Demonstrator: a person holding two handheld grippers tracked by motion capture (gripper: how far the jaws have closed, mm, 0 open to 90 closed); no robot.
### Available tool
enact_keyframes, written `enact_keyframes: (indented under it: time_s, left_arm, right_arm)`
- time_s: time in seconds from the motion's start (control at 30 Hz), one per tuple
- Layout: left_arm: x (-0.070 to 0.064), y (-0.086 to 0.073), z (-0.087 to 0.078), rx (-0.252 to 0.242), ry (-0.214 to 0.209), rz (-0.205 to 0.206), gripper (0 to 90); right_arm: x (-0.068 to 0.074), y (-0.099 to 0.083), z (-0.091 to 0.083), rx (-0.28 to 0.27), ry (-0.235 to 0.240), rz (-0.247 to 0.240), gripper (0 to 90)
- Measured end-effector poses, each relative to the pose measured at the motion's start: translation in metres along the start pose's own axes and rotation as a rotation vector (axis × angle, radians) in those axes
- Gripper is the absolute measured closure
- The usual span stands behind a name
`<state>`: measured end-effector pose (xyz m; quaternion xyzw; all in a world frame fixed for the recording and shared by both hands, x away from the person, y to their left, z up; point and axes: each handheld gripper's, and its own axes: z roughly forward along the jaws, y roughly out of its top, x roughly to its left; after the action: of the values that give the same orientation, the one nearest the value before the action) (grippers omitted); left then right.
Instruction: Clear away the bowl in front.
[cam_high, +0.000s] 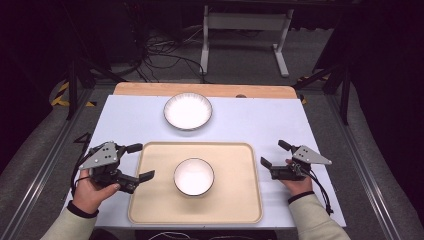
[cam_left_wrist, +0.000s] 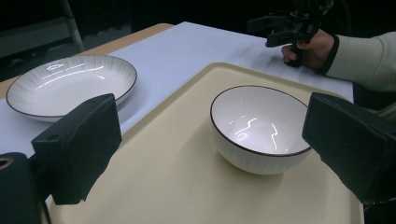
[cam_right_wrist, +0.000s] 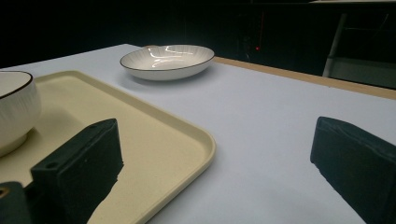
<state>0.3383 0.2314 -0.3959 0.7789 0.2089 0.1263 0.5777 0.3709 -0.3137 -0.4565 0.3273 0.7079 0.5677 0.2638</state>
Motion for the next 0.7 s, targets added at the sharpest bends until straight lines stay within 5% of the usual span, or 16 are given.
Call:
enact_keyframes:
  time_s: [0.43, 0.7]
  left_arm:
    - [0.013, -0.029, -0.014, -0.099, 0.024, -0.012, 3.8]
    - [0.017, -0.040, -0.020, -0.100, 0.044, 0.016, 3.6]
  right_arm:
    - [0.000, 0.000, 0.000, 0.000, 0.000, -0.001, 2.4]
    - [0.000, 0.000, 0.000, 0.000, 0.000, -0.002, 2.4]
